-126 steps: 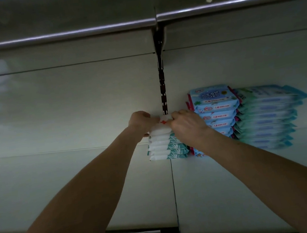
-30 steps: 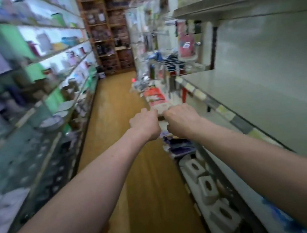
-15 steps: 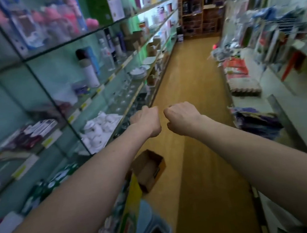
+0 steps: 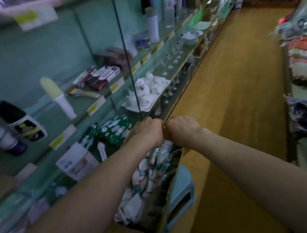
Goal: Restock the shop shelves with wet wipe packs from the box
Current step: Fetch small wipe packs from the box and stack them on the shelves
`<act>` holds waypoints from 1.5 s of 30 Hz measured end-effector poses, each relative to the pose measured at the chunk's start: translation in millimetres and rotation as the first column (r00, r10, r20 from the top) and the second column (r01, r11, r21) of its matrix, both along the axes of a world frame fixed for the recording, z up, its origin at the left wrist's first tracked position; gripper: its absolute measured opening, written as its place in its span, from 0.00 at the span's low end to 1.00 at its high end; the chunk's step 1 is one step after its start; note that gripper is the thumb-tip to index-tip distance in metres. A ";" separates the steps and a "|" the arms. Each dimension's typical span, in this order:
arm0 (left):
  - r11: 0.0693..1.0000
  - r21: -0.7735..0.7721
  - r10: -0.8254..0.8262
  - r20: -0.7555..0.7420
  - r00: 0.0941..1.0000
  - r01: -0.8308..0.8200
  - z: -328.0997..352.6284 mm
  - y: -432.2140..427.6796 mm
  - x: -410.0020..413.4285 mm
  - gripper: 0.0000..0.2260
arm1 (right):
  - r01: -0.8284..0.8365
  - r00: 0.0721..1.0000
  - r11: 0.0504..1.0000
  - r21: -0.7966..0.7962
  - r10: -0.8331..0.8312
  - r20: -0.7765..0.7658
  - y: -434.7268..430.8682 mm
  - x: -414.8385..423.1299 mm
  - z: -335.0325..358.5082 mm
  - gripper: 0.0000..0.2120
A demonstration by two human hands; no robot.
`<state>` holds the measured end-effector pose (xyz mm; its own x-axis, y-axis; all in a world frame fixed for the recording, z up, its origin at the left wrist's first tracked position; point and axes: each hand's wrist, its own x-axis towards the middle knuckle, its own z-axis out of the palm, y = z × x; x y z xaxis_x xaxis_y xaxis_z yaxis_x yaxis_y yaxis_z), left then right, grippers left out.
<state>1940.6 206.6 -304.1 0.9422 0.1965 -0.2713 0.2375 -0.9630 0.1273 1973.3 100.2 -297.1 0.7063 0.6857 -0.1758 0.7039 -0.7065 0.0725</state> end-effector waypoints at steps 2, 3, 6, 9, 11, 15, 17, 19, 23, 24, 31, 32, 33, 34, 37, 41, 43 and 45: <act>1.000 -0.008 0.024 -0.013 1.000 -0.024 -16.9 19.8 -8.6 0.13 | -0.045 0.999 0.999 -0.015 0.044 -0.019 19.5 -1.9 -17.8 0.12; 0.999 -0.009 0.037 -0.025 0.999 -0.037 -26.0 29.3 -12.5 0.13 | -0.066 0.997 0.998 -0.020 0.066 -0.037 28.2 -2.2 -27.4 0.12; 0.994 -0.043 0.094 -0.099 0.991 -0.099 -57.2 54.4 -23.1 0.08 | -0.115 0.989 0.992 -0.047 0.109 -0.101 50.4 -2.1 -60.3 0.11; 0.984 -0.075 0.146 -0.193 0.970 -0.163 -91.9 71.4 -32.8 0.04 | -0.162 0.975 0.981 -0.104 0.143 -0.172 64.8 -2.4 -99.6 0.10; 0.976 -0.091 0.173 -0.238 0.956 -0.199 -115.4 78.7 -38.6 0.04 | -0.191 0.963 0.973 -0.132 0.159 -0.220 70.1 -3.7 -123.9 0.08; 0.948 -0.138 0.238 -0.300 0.924 -0.289 -166.8 87.7 -50.5 0.16 | -0.243 0.936 0.955 -0.169 0.185 -0.298 77.2 -10.8 -170.3 0.08; 0.925 -0.174 0.270 -0.326 0.906 -0.338 -192.0 92.5 -56.5 0.17 | -0.267 0.924 0.945 -0.186 0.197 -0.327 81.2 -15.7 -193.5 0.10; 0.904 -0.188 0.304 -0.352 0.885 -0.385 -214.8 95.5 -62.3 0.17 | -0.294 0.915 0.933 -0.208 0.212 -0.344 83.9 -19.4 -212.1 0.11; 0.884 -0.178 0.332 -0.411 0.849 -0.432 -247.5 94.2 -65.5 0.15 | -0.360 0.904 0.868 -0.343 0.234 -0.356 83.0 -21.2 -238.3 0.19; 0.881 -0.184 0.334 -0.413 0.847 -0.437 -253.1 93.3 -64.3 0.15 | -0.359 0.909 0.852 -0.382 0.226 -0.351 82.4 -20.9 -243.4 0.21; 0.853 -0.248 0.330 -0.427 0.842 -0.459 -271.1 81.8 -49.5 0.12 | -0.296 0.917 0.835 -0.464 0.113 -0.382 74.8 -10.1 -259.1 0.17; 0.842 -0.267 0.334 -0.424 0.842 -0.469 -272.8 80.2 -47.8 0.12 | -0.288 0.915 0.838 -0.463 0.099 -0.391 73.6 -8.8 -261.1 0.18; 0.822 -0.299 0.341 -0.421 0.840 -0.484 -274.2 78.5 -46.4 0.12 | -0.280 0.914 0.843 -0.460 0.088 -0.396 72.8 -8.1 -262.9 0.18; 0.786 -0.348 0.354 -0.424 0.834 -0.511 -276.5 76.9 -45.6 0.13 | -0.275 0.913 0.847 -0.455 0.081 -0.401 72.1 -7.6 -264.8 0.18; 0.568 -0.532 0.446 -0.442 0.778 -0.628 -277.1 73.4 -43.3 0.18 | -0.260 0.914 0.868 -0.423 0.080 -0.399 70.4 0.7 -265.5 0.16; 0.172 -0.651 0.530 -0.571 0.627 -0.739 -270.1 76.4 -40.0 0.27 | -0.119 0.872 0.979 -0.167 0.023 -0.488 68.2 27.7 -255.0 0.15; 0.024 -0.669 0.509 -0.631 0.585 -0.743 -267.4 77.4 -38.4 0.24 | 0.095 0.767 0.995 0.007 -0.068 -0.638 69.9 38.7 -249.9 0.15; -0.060 -0.676 0.506 -0.654 0.562 -0.734 -267.6 77.6 -38.5 0.17 | 0.352 0.591 0.930 0.104 -0.134 -0.795 73.4 43.9 -244.5 0.14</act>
<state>1902.1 284.2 -571.6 0.4885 0.2319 -0.8412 0.7916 0.2879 0.5390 2017.3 173.6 -541.6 0.5313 0.6030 -0.5951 0.2203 -0.7766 -0.5902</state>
